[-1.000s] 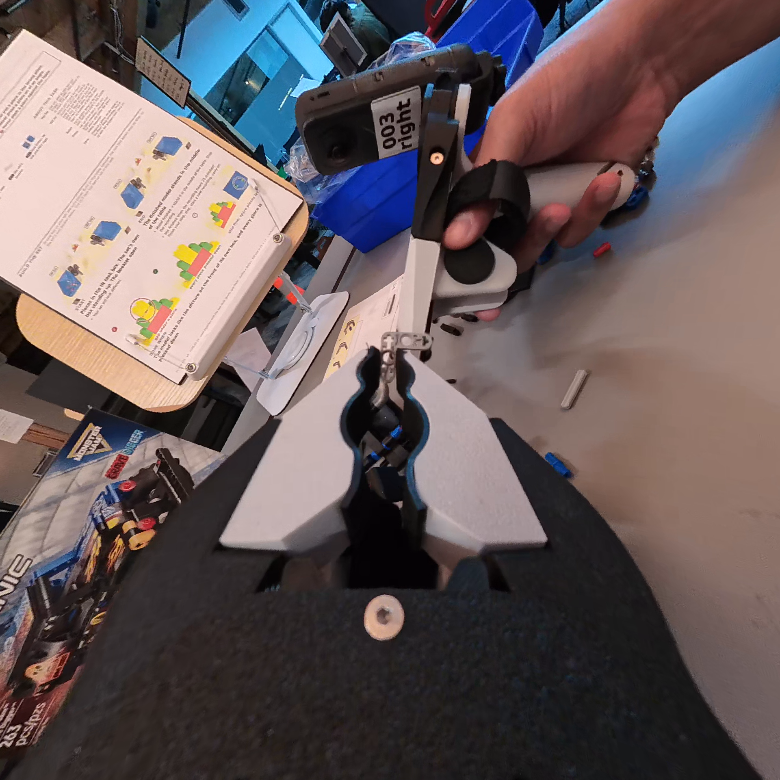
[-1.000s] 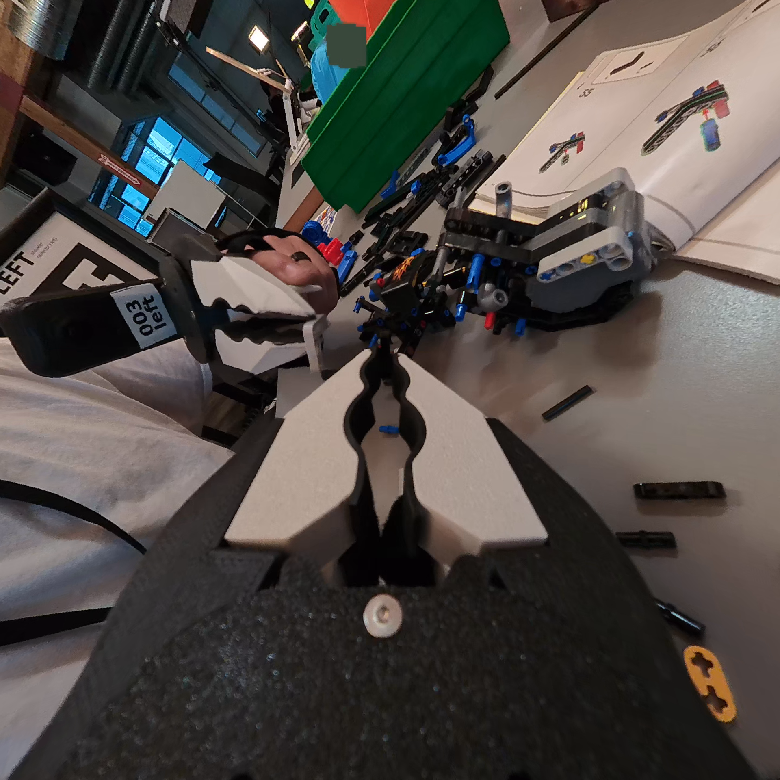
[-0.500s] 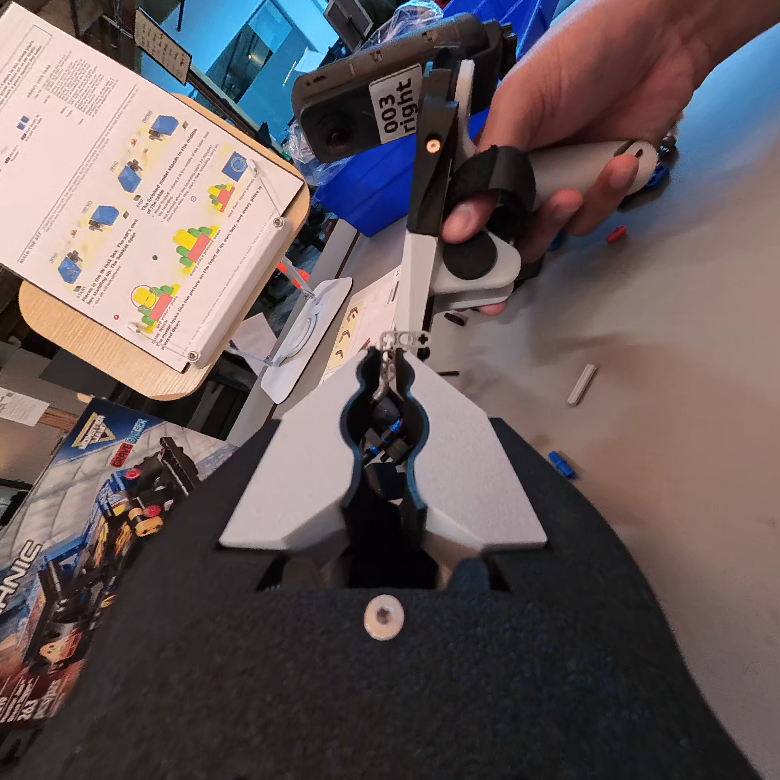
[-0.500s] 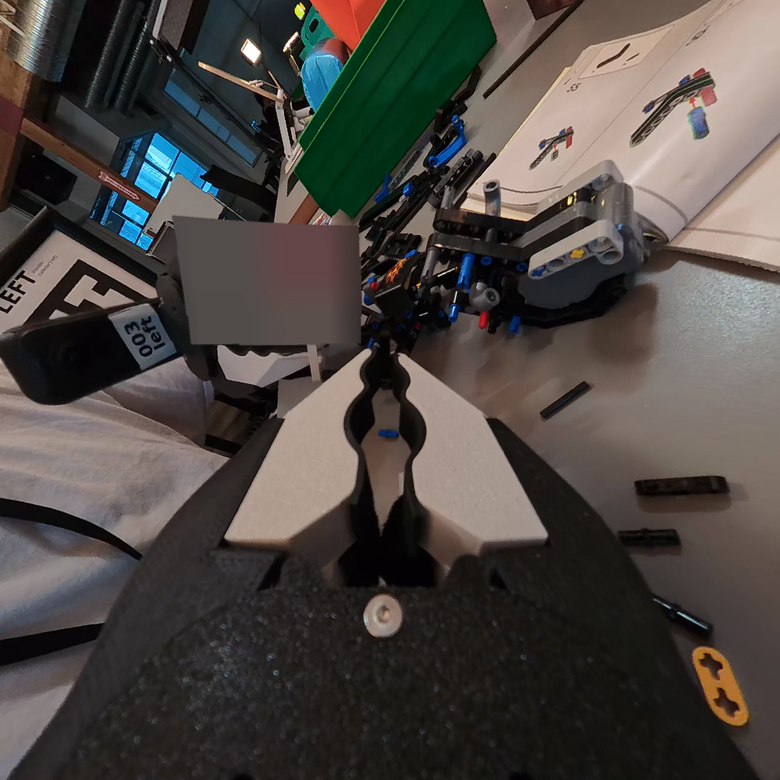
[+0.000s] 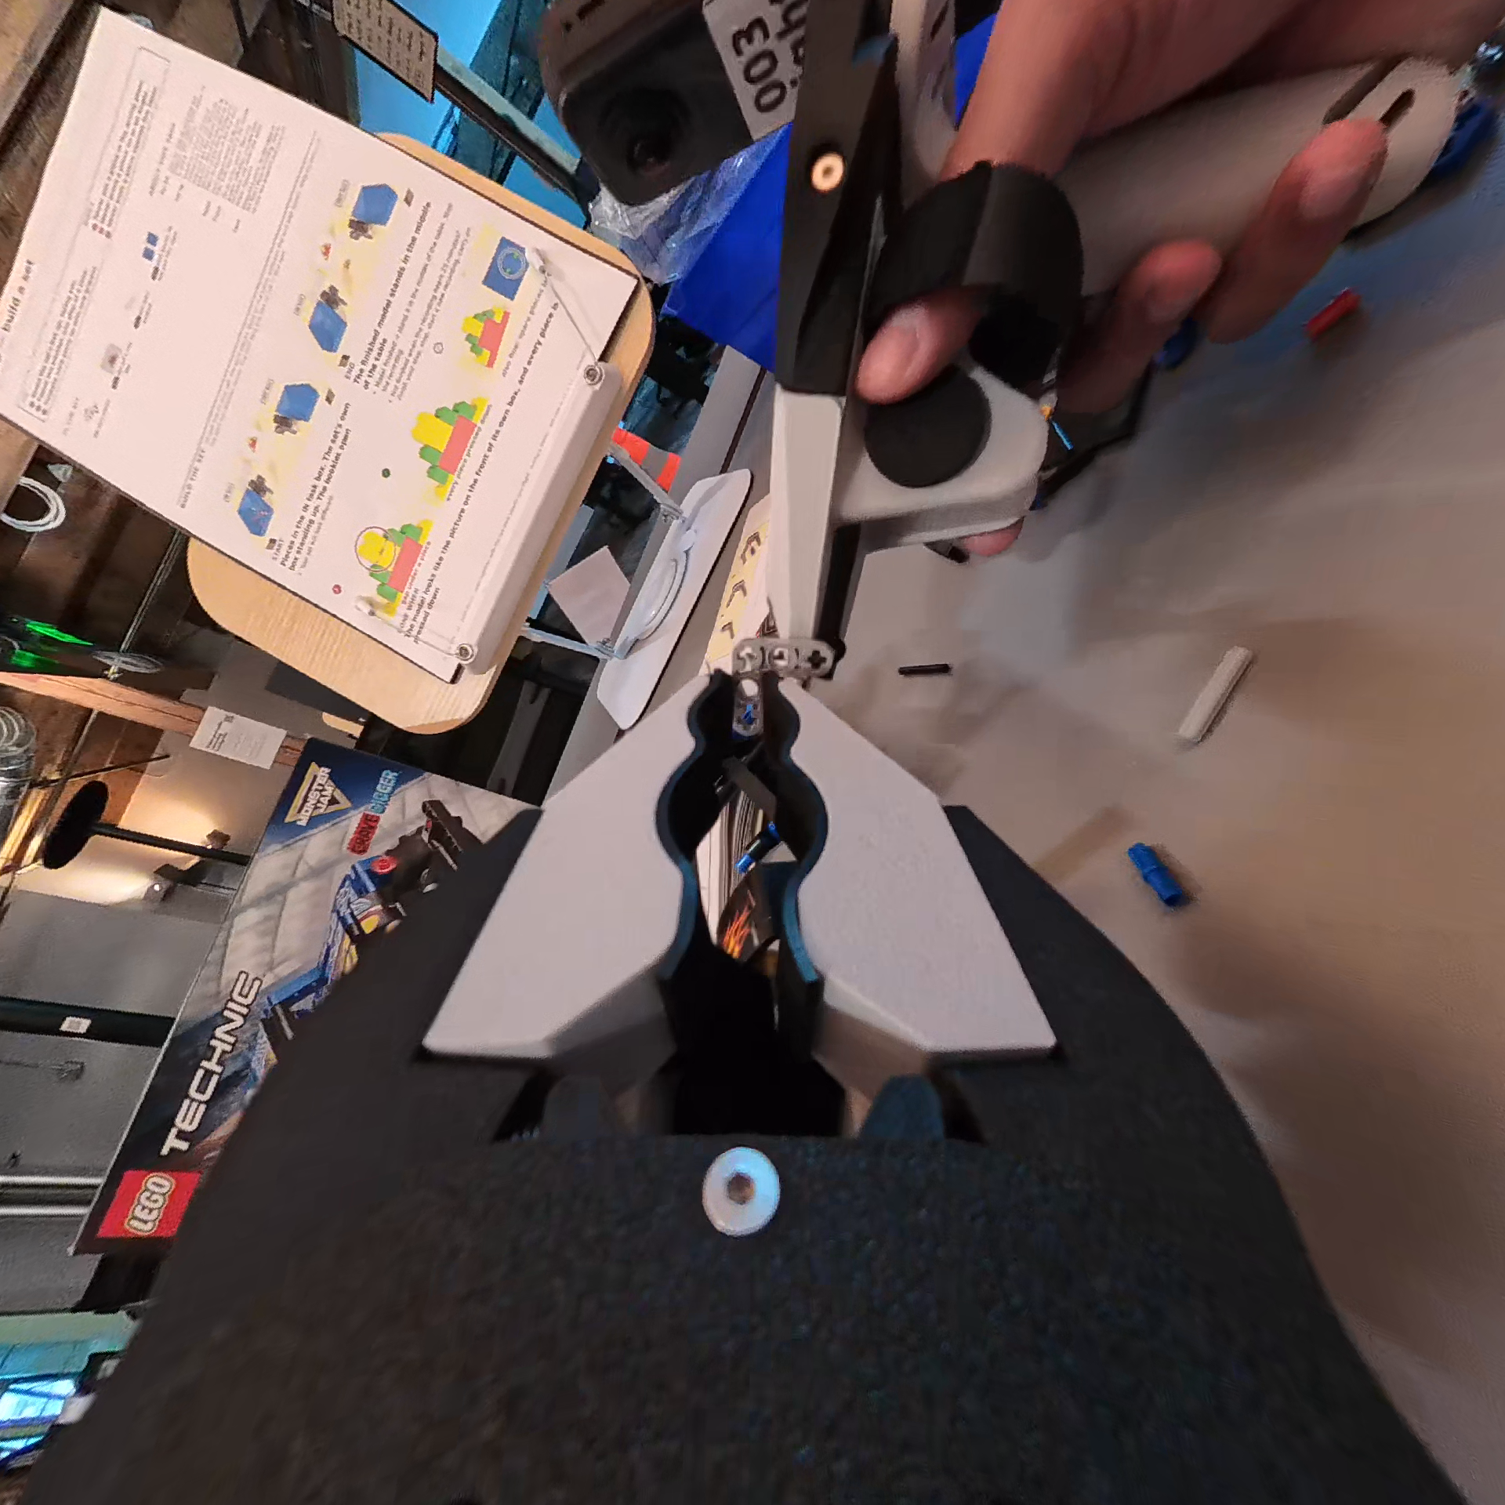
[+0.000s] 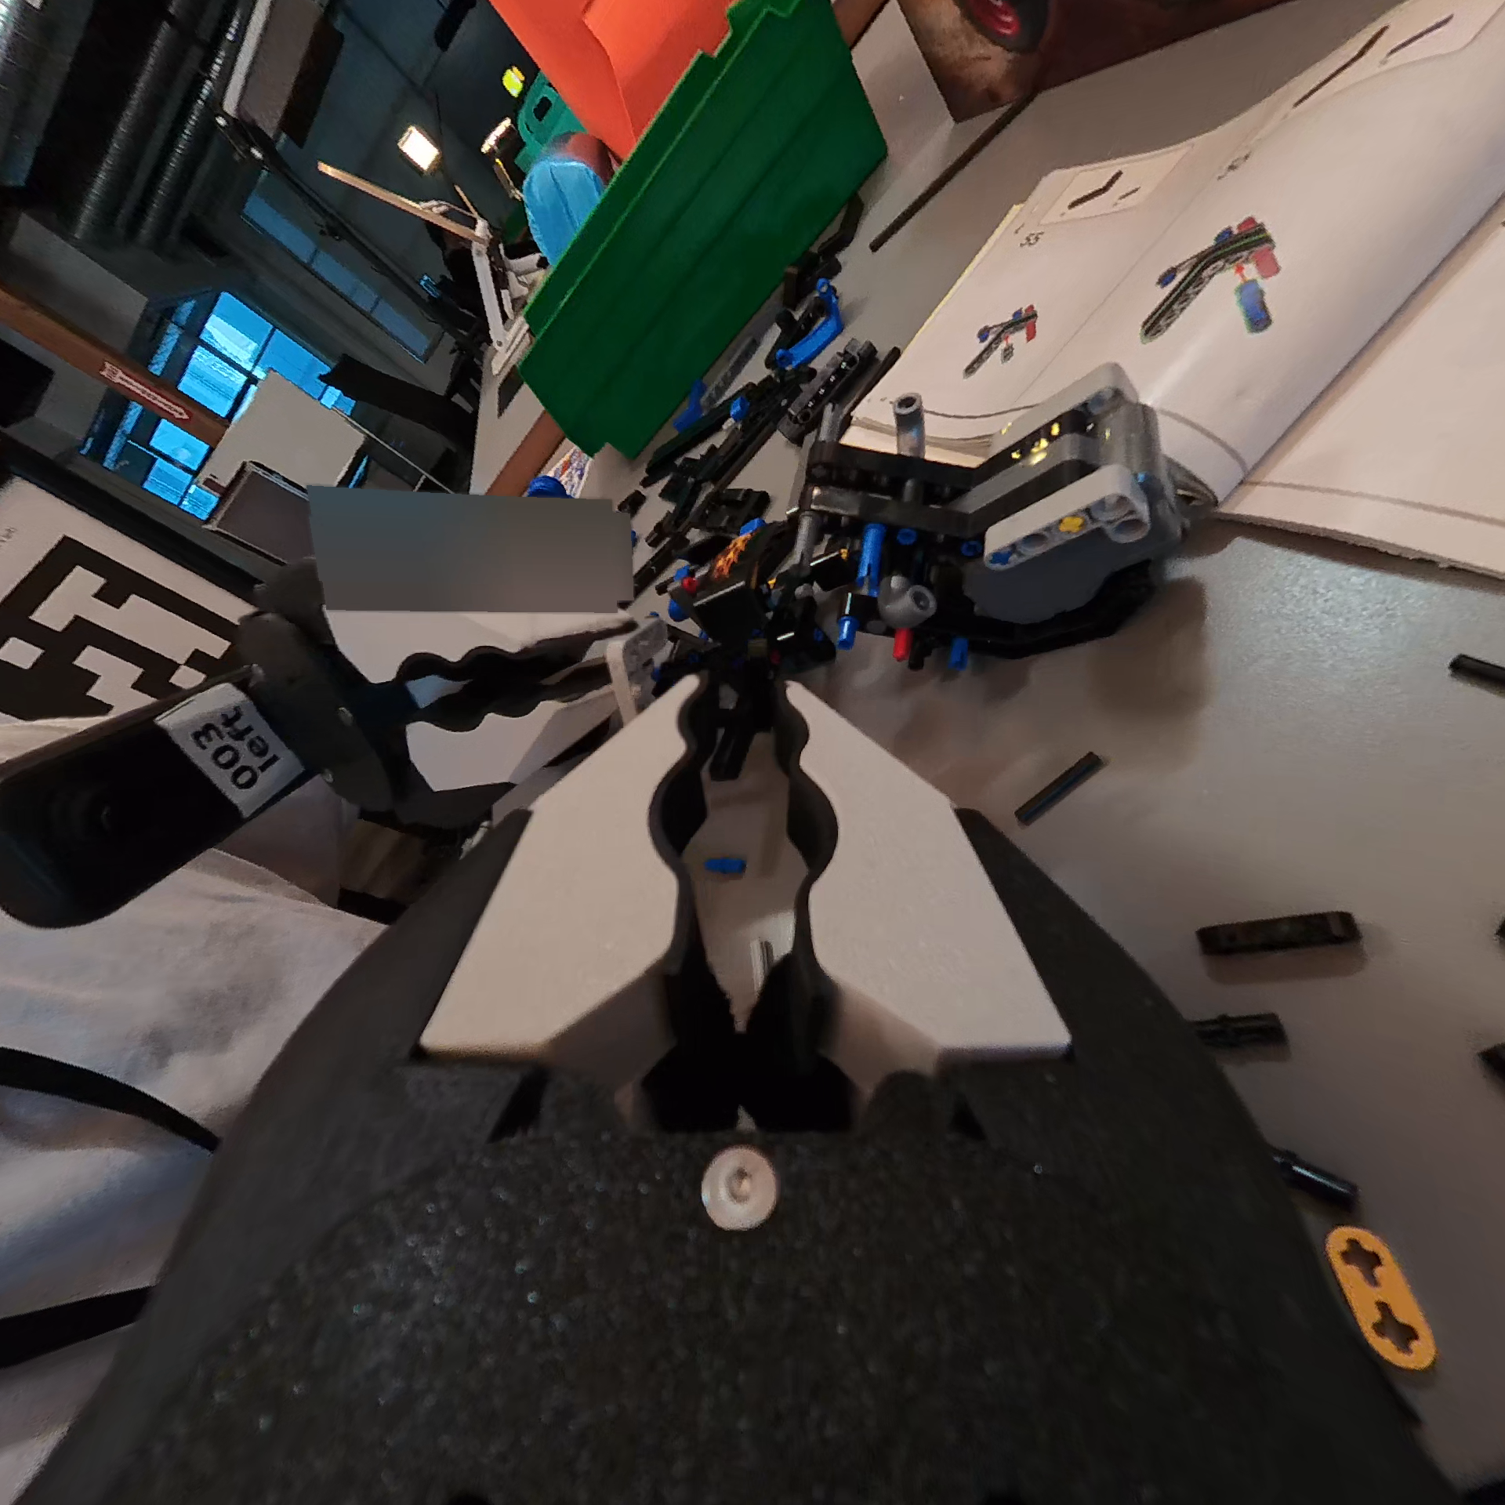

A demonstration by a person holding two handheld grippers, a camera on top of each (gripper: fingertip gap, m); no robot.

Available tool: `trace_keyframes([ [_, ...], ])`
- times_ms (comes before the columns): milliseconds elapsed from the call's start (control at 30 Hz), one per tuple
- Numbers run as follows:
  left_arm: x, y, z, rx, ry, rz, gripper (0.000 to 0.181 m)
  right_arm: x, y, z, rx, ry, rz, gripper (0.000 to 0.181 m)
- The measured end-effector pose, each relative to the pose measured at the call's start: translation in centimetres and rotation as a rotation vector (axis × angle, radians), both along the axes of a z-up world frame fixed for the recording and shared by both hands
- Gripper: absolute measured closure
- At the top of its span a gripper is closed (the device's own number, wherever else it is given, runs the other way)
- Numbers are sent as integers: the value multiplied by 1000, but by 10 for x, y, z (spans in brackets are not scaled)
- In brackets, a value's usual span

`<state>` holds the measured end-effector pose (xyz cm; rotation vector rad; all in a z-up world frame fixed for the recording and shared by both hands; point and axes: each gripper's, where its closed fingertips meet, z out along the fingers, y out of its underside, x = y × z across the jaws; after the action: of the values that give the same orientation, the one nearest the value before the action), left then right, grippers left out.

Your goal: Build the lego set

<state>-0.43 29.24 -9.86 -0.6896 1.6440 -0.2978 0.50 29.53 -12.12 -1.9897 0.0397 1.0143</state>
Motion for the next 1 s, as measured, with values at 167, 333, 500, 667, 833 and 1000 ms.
trace_keyframes([
  [167,-1,2,2,-19,-3,0,176,-5,-1,7,24,64,43,156],
  [333,-1,2,2,-16,-2,2,176,-5,0,8,56,24,44,157],
  [500,-2,2,4,-13,-9,3,176,-6,0,11,75,37,49,156],
  [667,-2,3,4,-14,-9,3,176,-5,0,14,55,111,55,155],
  [833,-3,3,5,-13,-12,2,176,-6,-1,13,56,113,69,155],
  [1000,-3,4,6,-15,-16,3,176,-6,-2,16,62,127,77,154],
])
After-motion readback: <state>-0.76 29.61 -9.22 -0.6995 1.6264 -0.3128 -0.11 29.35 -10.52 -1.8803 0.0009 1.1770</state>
